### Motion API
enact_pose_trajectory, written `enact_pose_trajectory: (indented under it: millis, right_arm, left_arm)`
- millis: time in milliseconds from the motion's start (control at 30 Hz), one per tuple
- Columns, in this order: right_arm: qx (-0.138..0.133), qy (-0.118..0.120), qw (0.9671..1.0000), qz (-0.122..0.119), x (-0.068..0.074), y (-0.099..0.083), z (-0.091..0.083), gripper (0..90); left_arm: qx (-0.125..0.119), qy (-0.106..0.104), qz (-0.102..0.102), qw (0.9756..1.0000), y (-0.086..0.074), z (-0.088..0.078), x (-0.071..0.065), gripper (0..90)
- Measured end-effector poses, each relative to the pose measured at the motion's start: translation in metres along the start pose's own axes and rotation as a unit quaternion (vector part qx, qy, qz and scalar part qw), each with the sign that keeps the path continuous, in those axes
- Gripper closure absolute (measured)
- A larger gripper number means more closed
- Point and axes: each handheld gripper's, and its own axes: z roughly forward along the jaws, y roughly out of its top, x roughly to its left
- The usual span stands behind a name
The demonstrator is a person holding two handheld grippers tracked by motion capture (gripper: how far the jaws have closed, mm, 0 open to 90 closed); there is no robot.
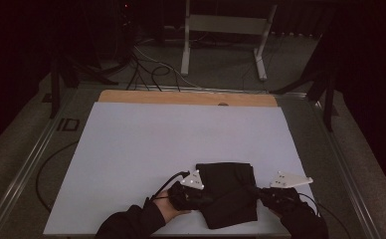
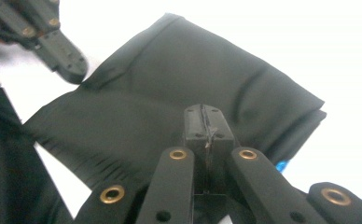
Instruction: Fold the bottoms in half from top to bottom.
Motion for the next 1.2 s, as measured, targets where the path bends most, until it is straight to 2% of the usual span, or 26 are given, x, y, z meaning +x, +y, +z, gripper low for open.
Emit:
enact_pose_trajectory:
  millis: [67,167,233,300,367,500,567,667,767,800,933,967,1000,1033,1100,1133,1200]
  right_arm:
    - [0.004,-0.017,0.9999,0.002,-0.004,0.002,0.002,90.0]
    - [0.013,-0.022,0.9996,0.009,-0.01,-0.001,0.01,90.0]
    - [0.017,-0.024,0.9995,0.013,-0.01,-0.004,0.009,89.9]
    - [0.02,-0.021,0.9994,0.018,-0.01,-0.008,0.004,83.4]
    - [0.024,-0.021,0.9994,0.016,-0.009,-0.012,0.001,77.7]
    - [0.035,-0.014,0.9991,0.019,-0.006,-0.021,-0.005,68.2]
    - [0.045,0.0,0.9986,0.028,-0.004,-0.025,-0.006,65.2]
    - [0.066,0.006,0.9975,0.025,-0.002,-0.032,-0.002,63.2]
    - [0.071,0.012,0.997,0.028,-0.004,-0.034,0.002,60.3]
    - [0.077,0.024,0.9962,0.033,-0.007,-0.034,0.007,55.2]
    - [0.087,0.026,0.9952,0.036,-0.01,-0.034,0.016,52.0]
    - [0.103,0.027,0.9936,0.039,-0.012,-0.034,0.022,48.8]
    - [0.108,0.028,0.9929,0.043,-0.013,-0.034,0.025,48.8]
    - [0.113,0.033,0.9919,0.047,-0.014,-0.034,0.027,50.0]
    - [0.117,0.033,0.9919,0.038,-0.013,-0.033,0.029,50.3]
    - [0.12,0.031,0.9914,0.041,-0.013,-0.031,0.029,53.3]
    - [0.122,0.036,0.9915,0.027,-0.01,-0.031,0.029,57.3]
  left_arm:
    - [-0.004,0.006,0.001,1.0,0.001,0.001,0.001,89.3]
    - [-0.012,0.014,0.002,0.9998,0.001,0.002,0.003,89.0]
    - [-0.022,0.018,0.004,0.9996,0.0,0.0,0.003,83.1]
    - [-0.031,0.024,0.004,0.9992,0.0,-0.002,0.004,77.3]
    - [-0.041,0.036,0.008,0.9985,0.0,-0.005,0.005,65.5]
    - [-0.057,0.043,0.012,0.9974,0.001,-0.009,0.004,48.6]
    - [-0.062,0.042,0.01,0.9972,0.001,-0.01,0.004,39.6]
    - [-0.068,0.046,0.006,0.9967,0.0,-0.012,0.004,25.1]
    - [-0.075,0.044,-0.002,0.9962,0.0,-0.014,0.004,11.2]
    - [-0.075,0.047,0.001,0.9961,-0.001,-0.015,0.003,6.2]
    - [-0.077,0.05,-0.004,0.9958,-0.003,-0.018,0.005,6.1]
    - [-0.077,0.048,-0.005,0.9959,-0.004,-0.018,0.006,6.1]
    - [-0.076,0.05,-0.005,0.9958,-0.004,-0.019,0.006,6.1]
    - [-0.077,0.049,-0.005,0.9958,-0.004,-0.019,0.005,6.1]
    - [-0.078,0.049,-0.003,0.9957,-0.005,-0.019,0.005,6.1]
    - [-0.08,0.048,-0.003,0.9957,-0.005,-0.019,0.005,6.1]
    - [-0.083,0.049,-0.002,0.9954,-0.005,-0.02,0.005,6.1]
